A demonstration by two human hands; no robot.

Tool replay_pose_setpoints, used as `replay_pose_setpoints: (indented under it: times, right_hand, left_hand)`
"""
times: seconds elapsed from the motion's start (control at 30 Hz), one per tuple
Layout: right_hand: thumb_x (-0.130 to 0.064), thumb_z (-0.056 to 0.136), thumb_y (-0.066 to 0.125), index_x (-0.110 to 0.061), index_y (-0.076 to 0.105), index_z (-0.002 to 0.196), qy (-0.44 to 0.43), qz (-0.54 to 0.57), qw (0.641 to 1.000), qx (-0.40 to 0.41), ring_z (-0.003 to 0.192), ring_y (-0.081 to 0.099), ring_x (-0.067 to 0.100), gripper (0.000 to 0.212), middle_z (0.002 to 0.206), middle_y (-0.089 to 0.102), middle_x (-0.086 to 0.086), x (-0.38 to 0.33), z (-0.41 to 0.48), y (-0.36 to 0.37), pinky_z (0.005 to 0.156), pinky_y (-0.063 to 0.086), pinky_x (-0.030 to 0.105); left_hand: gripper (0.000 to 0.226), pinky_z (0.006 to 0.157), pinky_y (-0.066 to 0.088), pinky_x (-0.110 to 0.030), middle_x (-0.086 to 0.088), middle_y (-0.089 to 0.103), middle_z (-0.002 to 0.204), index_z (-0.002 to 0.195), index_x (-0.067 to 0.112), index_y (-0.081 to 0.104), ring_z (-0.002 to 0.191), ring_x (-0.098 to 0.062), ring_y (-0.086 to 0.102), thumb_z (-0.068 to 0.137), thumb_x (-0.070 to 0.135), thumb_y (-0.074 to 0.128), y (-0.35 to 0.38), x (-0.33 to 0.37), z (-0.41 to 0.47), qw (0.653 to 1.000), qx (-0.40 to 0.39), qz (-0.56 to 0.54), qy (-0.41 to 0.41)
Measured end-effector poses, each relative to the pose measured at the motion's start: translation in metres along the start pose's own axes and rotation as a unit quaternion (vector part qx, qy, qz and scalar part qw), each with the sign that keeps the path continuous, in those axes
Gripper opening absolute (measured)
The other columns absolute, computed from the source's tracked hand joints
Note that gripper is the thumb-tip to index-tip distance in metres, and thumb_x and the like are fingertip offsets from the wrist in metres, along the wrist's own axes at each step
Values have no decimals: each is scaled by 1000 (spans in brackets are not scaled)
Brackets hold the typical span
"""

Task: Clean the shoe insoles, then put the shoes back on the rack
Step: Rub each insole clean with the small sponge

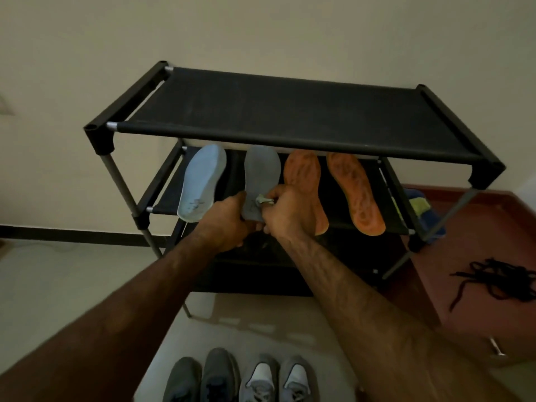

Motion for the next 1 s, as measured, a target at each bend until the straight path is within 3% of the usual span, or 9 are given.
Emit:
replay_pose_setpoints:
  times: [0.27,0.4,0.5,0.57,0.63,0.7,0.87,0.93,1.0]
  right_hand:
    - [-31,96,70,-22,70,93,-7,54,999,-2,73,72,22,10,81,71,-1,-9,-7,-7,68,64,44]
    - [-33,95,73,-24,75,103,-36,108,992,50,73,72,12,12,89,74,-9,-11,-33,-42,63,62,30]
    - [-32,93,76,-22,76,102,0,180,981,75,58,70,6,14,80,74,-8,7,-44,-68,46,51,19]
    - [-30,91,79,-23,76,99,3,191,976,105,62,69,2,11,79,73,-10,22,-46,-87,50,51,17]
    - [-29,91,79,-26,74,96,1,167,978,125,67,65,-7,8,76,68,-15,36,-48,-105,54,46,6]
    - [-28,91,79,-26,75,100,12,131,982,136,68,62,-9,10,77,63,-20,51,-50,-118,53,39,2]
    - [-32,88,81,-31,73,86,50,146,981,115,75,69,8,9,78,70,-12,76,-46,-114,65,61,31]
    - [-32,87,82,-34,69,79,71,178,976,103,75,71,10,16,77,71,-12,84,-44,-107,70,64,42]
    - [-28,88,82,-33,70,84,83,208,970,94,78,73,12,14,81,73,-10,88,-45,-102,70,65,44]
  left_hand:
    - [37,64,62,-34,-5,67,104,127,21,50,83,-22,72,98,39,64,-1,-1,2,998,-4,28,-51]
    - [59,94,56,-46,-10,55,136,139,16,47,116,-27,61,91,36,73,-3,10,-20,990,89,105,-18]
    - [55,98,54,-40,-6,47,142,142,17,48,121,-22,57,92,23,70,-1,26,-43,987,137,79,36]
    - [48,97,57,-40,-2,52,137,139,18,53,113,-19,61,94,16,67,12,36,-51,996,73,-37,38]
    - [47,84,62,-39,1,56,134,141,18,52,101,-19,67,96,14,65,32,45,-55,988,-4,-155,4]
    - [46,72,63,-35,2,58,130,143,16,50,97,-20,69,99,17,64,47,53,-50,979,-17,-201,-18]
    - [29,70,65,-41,-9,70,99,129,9,57,83,-25,75,106,26,54,69,62,-20,953,25,-290,-86]
    - [29,66,65,-41,-14,72,96,128,5,56,74,-26,76,104,22,58,74,63,-10,944,58,-305,-111]
    - [36,66,65,-41,-18,71,99,133,2,53,72,-26,75,101,14,63,78,63,-8,932,80,-330,-128]
Point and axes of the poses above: each hand's wrist, its own z-axis towards the middle knuckle, its own y-axis out of the palm, x = y × z, the point moved 6 cm from there along z, towards the middle knuckle
